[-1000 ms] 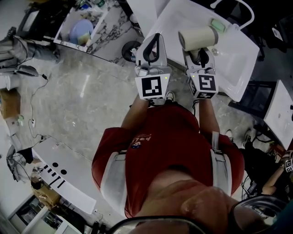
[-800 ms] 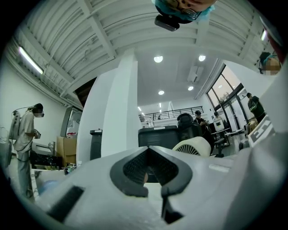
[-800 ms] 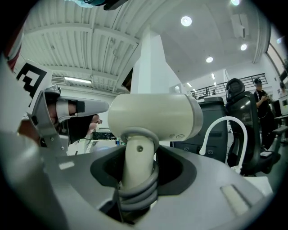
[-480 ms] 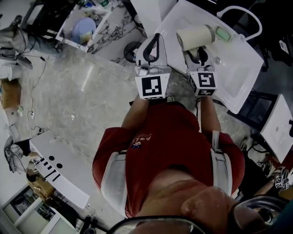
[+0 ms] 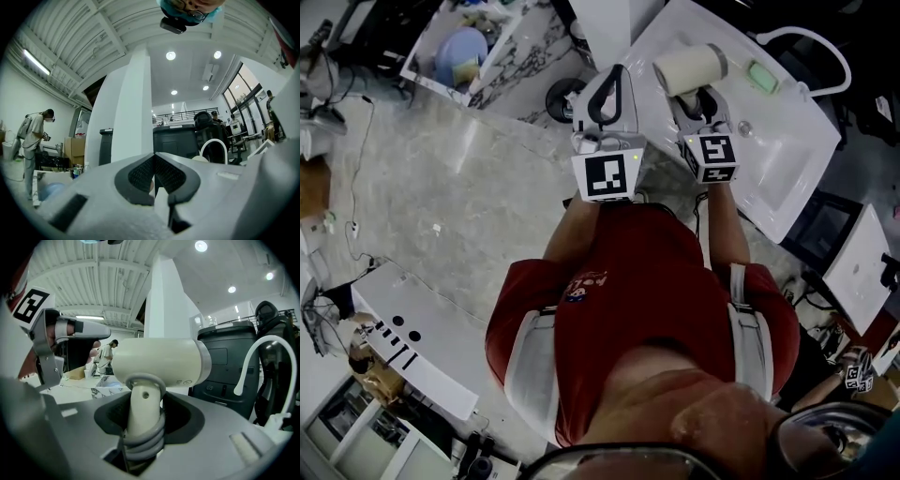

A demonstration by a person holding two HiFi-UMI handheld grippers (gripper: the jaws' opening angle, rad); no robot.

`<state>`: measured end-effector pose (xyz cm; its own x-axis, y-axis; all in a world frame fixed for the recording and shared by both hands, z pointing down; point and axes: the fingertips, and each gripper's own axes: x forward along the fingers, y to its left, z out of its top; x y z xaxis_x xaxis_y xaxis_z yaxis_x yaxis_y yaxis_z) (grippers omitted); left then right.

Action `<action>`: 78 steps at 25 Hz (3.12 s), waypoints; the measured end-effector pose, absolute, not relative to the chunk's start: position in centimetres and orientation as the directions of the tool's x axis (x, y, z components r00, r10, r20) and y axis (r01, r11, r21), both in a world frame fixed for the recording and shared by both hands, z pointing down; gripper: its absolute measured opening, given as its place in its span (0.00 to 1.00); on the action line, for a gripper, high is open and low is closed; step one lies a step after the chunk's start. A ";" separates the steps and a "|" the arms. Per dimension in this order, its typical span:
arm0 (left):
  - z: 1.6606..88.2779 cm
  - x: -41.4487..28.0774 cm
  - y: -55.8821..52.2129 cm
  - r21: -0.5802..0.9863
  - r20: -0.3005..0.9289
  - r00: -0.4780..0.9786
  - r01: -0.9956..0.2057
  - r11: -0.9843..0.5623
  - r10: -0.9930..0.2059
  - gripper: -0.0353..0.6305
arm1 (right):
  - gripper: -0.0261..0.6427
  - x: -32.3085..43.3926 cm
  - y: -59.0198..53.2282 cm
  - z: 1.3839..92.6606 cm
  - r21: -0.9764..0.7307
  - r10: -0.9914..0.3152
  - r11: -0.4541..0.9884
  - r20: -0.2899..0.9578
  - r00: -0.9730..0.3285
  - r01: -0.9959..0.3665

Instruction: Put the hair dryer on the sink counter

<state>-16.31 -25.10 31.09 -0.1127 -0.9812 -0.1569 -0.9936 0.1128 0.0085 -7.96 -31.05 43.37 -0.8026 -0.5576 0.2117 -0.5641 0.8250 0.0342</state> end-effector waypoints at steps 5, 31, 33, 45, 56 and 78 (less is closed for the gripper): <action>32.4 -17.9 -27.7 0.032 -0.127 -0.105 -0.994 0.102 -0.986 0.06 | 0.31 -9.9 -33.0 46.0 0.051 -0.505 0.858 0.266 -0.821 -0.511; 37.4 -22.6 -33.3 0.060 -0.031 -0.083 -0.995 0.081 -0.996 0.06 | 0.31 -14.0 -38.0 58.0 0.055 -0.308 0.944 0.501 -0.809 -0.326; 37.8 -23.0 -33.6 0.064 -0.023 -0.083 -0.995 0.081 -0.996 0.06 | 0.31 -14.4 -38.2 58.8 0.044 -0.283 0.951 0.514 -0.810 -0.305; 39.0 -23.0 -35.5 0.084 0.008 -0.045 -0.995 0.045 -0.999 0.06 | 0.31 -15.1 -39.4 62.5 -0.021 -0.152 0.979 0.596 -0.788 -0.204; 40.4 -24.2 -36.2 0.099 0.032 -0.040 -0.994 0.043 -0.999 0.06 | 0.31 -15.9 -39.2 65.2 -0.089 -0.012 0.992 0.648 -0.762 -0.092; 41.8 -25.1 -38.1 0.111 0.057 -0.010 -0.994 0.016 -0.998 0.06 | 0.32 -16.9 -40.3 67.2 -0.050 0.010 0.998 0.712 -0.703 -0.037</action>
